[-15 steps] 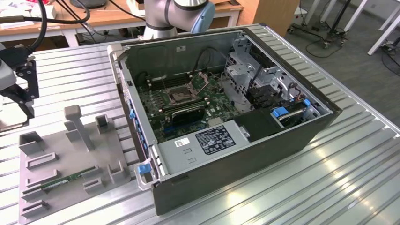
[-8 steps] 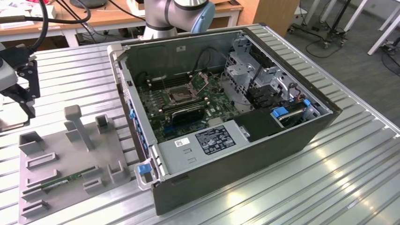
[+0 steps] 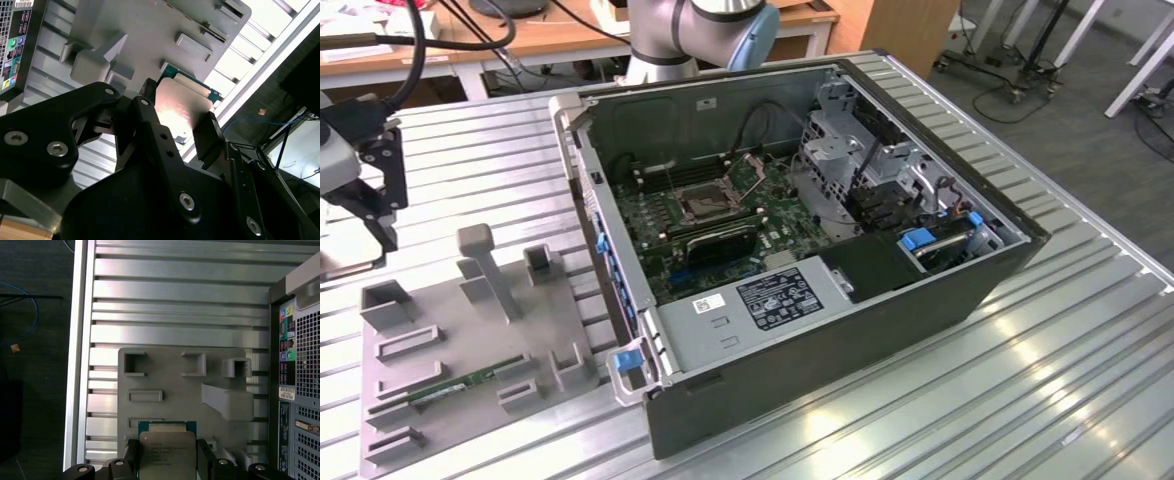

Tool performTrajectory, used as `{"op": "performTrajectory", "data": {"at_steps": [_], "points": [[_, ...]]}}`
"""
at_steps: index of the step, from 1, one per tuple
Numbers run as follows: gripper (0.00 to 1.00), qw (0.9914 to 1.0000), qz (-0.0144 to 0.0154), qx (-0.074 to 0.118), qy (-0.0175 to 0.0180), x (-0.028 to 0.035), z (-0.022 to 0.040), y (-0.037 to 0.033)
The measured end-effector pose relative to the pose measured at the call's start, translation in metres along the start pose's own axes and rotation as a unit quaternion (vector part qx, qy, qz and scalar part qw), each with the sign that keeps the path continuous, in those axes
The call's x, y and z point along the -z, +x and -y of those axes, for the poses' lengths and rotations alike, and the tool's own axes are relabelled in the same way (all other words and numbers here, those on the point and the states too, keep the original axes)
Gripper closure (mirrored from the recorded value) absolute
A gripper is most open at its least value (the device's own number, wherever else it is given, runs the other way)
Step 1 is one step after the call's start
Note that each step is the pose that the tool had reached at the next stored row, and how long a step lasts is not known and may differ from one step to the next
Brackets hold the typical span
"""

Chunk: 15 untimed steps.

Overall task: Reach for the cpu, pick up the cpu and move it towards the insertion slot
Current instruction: 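Pick up the cpu and move it towards the insertion slot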

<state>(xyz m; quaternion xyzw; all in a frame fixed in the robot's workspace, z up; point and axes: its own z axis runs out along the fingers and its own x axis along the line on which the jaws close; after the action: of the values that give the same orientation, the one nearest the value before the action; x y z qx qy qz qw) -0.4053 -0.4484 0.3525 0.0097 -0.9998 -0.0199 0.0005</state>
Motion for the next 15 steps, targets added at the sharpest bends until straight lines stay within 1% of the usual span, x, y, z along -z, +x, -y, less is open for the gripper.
{"op": "performTrajectory", "data": {"at_steps": [8,15], "points": [[0.46,1.0,0.0001,0.0,0.0,-0.0001,0.0001,-0.0044],[0.46,1.0,0.0001,0.0,0.0,-0.0001,0.0001,-0.005]]}}
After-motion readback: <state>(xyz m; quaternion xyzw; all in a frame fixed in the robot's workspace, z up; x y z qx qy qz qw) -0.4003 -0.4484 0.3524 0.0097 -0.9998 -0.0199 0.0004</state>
